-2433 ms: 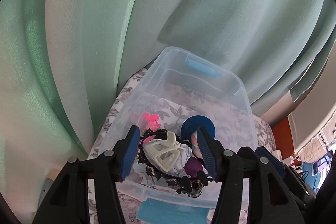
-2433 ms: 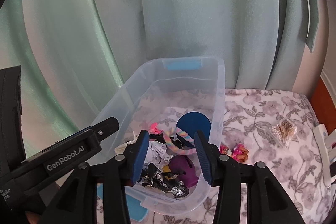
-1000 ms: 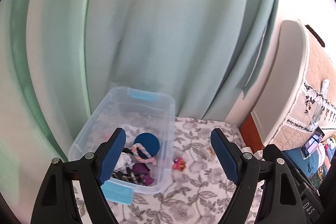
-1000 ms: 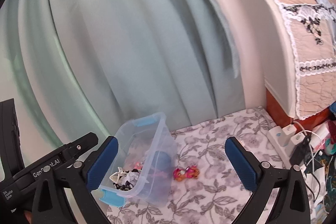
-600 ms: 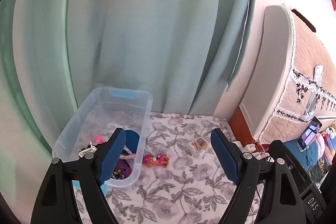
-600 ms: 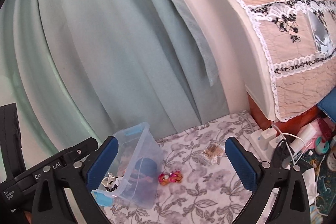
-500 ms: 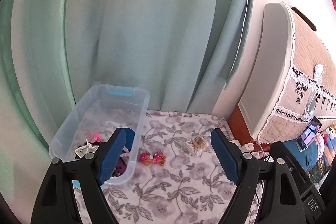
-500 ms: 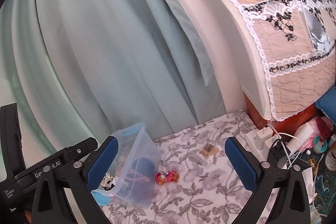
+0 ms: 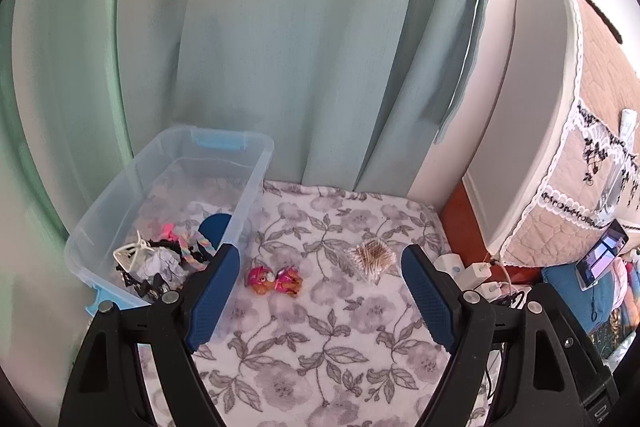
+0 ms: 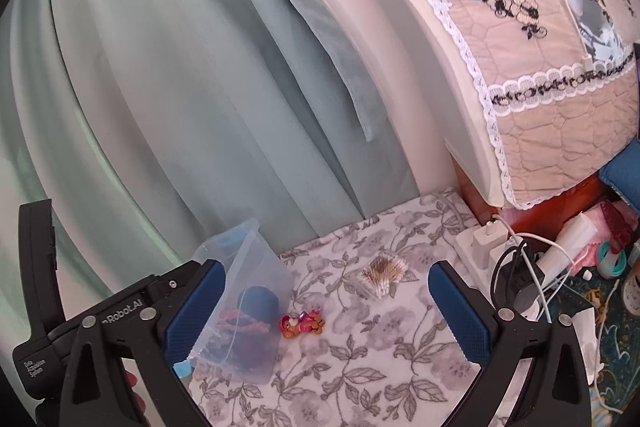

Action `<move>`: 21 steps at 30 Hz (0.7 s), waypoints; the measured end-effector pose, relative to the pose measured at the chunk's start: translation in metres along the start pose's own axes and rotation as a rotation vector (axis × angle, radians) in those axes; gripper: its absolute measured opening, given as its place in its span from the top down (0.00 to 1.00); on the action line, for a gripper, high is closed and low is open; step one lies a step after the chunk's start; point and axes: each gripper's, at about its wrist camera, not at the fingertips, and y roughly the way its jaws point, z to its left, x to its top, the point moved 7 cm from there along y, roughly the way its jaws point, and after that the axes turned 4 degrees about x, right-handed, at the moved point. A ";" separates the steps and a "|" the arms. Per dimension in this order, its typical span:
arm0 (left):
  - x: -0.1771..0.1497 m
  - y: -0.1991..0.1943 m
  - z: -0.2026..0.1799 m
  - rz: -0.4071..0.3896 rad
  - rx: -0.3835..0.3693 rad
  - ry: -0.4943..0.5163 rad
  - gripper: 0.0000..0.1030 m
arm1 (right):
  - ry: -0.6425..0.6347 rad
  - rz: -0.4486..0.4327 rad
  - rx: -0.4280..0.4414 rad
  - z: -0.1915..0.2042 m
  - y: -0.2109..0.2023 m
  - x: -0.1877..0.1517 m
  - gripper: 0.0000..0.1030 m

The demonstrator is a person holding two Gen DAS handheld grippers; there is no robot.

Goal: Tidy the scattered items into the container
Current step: 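Withdraw both tools from the container toward the puppy figure and cotton swab bag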

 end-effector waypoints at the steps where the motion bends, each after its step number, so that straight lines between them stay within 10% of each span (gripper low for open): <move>1: -0.002 0.004 -0.001 0.009 0.002 0.000 0.19 | 0.002 0.008 0.003 -0.002 0.003 -0.002 0.00; 21: -0.044 0.083 0.005 0.157 0.046 -0.056 0.19 | 0.010 0.118 -0.015 -0.028 0.061 -0.032 0.00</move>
